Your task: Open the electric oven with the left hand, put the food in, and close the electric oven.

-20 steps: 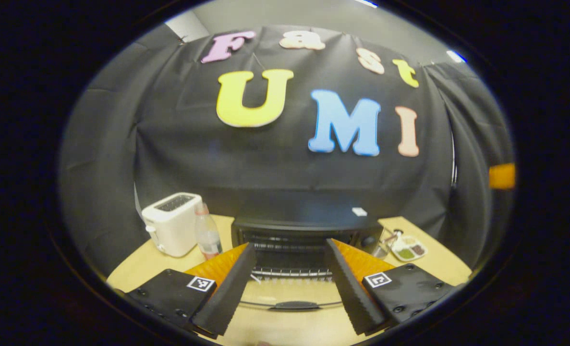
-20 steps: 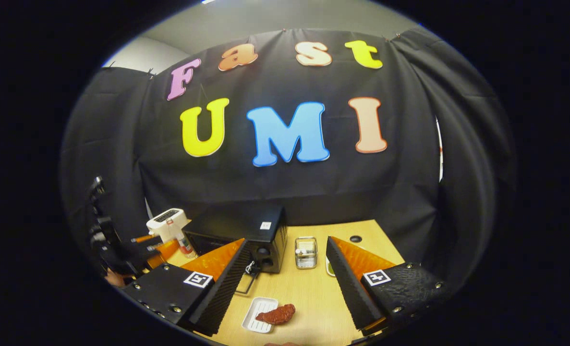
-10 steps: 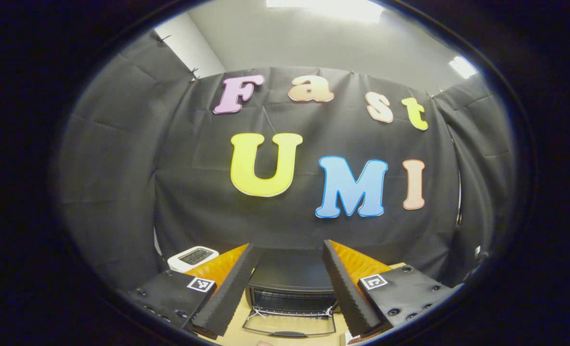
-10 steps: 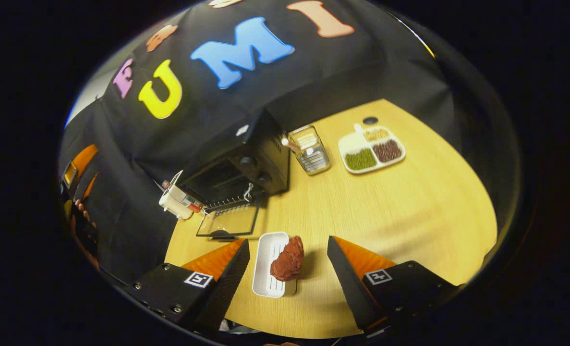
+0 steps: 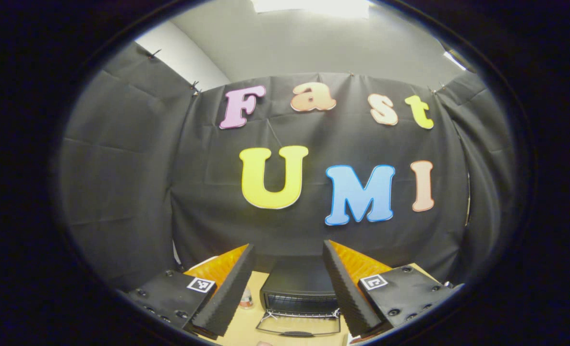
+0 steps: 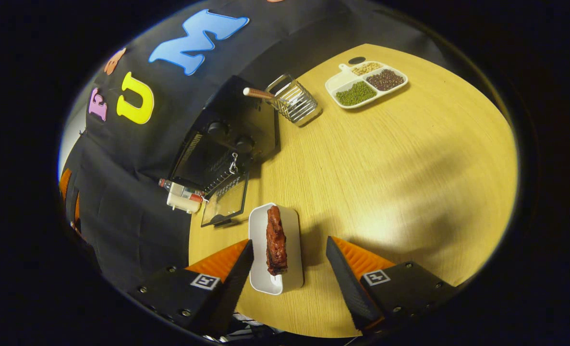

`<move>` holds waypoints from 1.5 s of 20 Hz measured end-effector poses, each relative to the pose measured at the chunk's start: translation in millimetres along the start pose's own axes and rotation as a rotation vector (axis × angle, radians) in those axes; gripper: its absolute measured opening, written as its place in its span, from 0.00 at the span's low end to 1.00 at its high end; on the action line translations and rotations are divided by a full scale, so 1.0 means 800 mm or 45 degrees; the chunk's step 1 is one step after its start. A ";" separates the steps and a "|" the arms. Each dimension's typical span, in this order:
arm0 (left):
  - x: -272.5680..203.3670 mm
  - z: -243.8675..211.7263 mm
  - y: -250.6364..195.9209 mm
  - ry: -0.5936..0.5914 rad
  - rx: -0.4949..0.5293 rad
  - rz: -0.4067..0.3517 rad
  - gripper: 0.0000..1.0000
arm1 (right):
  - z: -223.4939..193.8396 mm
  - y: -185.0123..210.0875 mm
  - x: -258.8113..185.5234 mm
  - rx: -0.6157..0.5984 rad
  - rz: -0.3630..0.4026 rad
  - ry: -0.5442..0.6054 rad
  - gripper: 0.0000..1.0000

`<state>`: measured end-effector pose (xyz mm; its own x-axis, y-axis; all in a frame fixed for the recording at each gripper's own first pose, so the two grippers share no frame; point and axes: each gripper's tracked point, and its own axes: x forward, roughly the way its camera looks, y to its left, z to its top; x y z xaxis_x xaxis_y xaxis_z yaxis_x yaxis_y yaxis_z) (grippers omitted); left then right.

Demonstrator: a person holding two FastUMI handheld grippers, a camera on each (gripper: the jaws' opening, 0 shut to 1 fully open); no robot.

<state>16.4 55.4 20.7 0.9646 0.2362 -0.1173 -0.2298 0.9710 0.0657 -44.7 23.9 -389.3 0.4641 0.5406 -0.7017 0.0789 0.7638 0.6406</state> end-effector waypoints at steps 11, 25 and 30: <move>0.028 -0.009 0.034 0.018 -0.038 -0.029 0.96 | 0.016 0.037 0.006 0.184 0.142 -0.034 0.08; 0.085 -0.031 0.118 0.042 -0.092 -0.184 0.96 | 0.097 0.248 0.029 0.300 0.410 -0.228 0.08; 0.085 -0.026 0.164 0.031 -0.060 -0.171 0.96 | 0.116 0.275 0.107 0.379 0.367 -0.243 0.08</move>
<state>48.8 199.4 0.7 0.9838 0.1043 -0.1456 -0.1053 0.9944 0.0011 94.1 205.6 -279.5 0.6563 0.6205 -0.4292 0.1597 0.4417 0.8828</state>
